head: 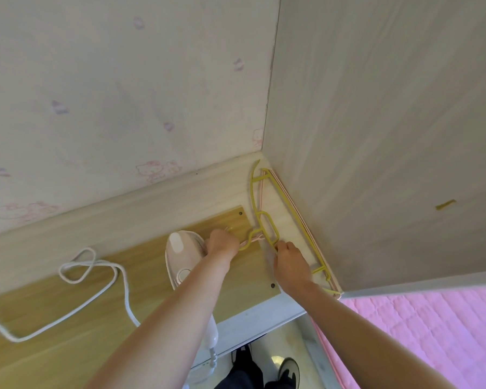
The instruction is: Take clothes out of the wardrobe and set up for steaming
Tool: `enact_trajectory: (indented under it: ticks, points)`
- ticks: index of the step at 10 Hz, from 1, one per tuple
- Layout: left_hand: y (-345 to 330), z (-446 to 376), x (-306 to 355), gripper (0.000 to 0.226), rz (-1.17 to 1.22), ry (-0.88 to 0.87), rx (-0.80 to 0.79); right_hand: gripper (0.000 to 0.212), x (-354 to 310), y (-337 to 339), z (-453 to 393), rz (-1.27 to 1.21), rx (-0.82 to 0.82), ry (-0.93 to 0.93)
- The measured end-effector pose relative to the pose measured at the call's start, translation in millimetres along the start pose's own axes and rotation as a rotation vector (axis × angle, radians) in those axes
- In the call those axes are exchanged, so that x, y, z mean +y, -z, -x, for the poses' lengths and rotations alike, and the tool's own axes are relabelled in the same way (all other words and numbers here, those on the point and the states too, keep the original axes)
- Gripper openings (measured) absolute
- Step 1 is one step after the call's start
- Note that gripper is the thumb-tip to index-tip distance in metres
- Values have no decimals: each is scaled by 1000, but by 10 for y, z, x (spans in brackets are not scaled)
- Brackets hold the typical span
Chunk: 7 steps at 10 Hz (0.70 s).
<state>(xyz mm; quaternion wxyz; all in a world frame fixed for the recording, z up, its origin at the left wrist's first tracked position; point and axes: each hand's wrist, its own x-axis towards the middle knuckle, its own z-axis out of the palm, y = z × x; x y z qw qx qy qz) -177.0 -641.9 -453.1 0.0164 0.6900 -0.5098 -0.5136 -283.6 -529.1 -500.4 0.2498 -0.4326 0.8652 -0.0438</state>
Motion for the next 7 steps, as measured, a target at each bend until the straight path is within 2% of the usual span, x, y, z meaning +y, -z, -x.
enact_trajectory:
  ticks: [1, 2, 4, 6, 7]
  points:
    - [-17, -36, 14, 32, -14, -3, 38, 40, -44, -8, 57, 60, -14, 5]
    - [-38, 16, 8, 41, 14, 6, 4, 42, -79, -16, 110, 145, 15, 13]
    - [17, 227, -33, 37, 88, -48, -16, 42, -104, 71, 160, 165, 0, 9]
    - [243, 524, -122, 38, -36, -181, 12, 38, -220, 349, 318, 169, 28, 48]
    - [286, 657, -229, 34, -73, -256, 80, 35, -225, 445, 436, 202, 72, 102]
